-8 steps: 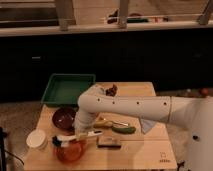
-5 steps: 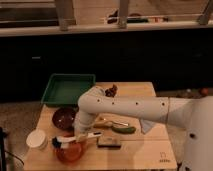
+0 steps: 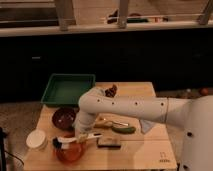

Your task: Wipe red bowl with brush

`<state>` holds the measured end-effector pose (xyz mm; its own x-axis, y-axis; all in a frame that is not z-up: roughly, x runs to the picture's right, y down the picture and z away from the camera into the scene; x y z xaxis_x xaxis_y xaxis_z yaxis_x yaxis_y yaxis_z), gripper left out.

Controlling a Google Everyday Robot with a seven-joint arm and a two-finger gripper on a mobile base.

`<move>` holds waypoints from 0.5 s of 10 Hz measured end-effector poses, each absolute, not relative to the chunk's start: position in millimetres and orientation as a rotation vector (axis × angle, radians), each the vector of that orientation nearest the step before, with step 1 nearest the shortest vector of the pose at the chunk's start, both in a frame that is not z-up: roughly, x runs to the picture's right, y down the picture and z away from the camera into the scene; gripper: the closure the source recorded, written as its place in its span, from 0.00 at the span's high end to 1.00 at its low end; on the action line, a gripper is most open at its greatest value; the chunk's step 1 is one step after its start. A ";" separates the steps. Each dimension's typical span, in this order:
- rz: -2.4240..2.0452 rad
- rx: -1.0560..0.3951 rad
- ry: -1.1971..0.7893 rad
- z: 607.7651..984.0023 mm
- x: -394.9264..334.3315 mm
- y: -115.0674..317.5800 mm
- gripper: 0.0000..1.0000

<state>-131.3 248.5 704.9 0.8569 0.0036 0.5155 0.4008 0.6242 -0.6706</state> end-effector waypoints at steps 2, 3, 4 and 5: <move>-0.255 -0.874 -0.432 708.0 -129.4 252.5 0.00; -0.257 -0.877 -0.381 709.7 -125.1 255.2 0.00; -0.254 -0.877 -0.311 712.9 -120.2 260.2 0.00; -0.254 -0.878 -0.276 714.5 -117.8 262.9 0.00</move>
<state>-117.8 262.9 714.5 0.9350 -0.1047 0.3389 0.3290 0.6131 -0.7183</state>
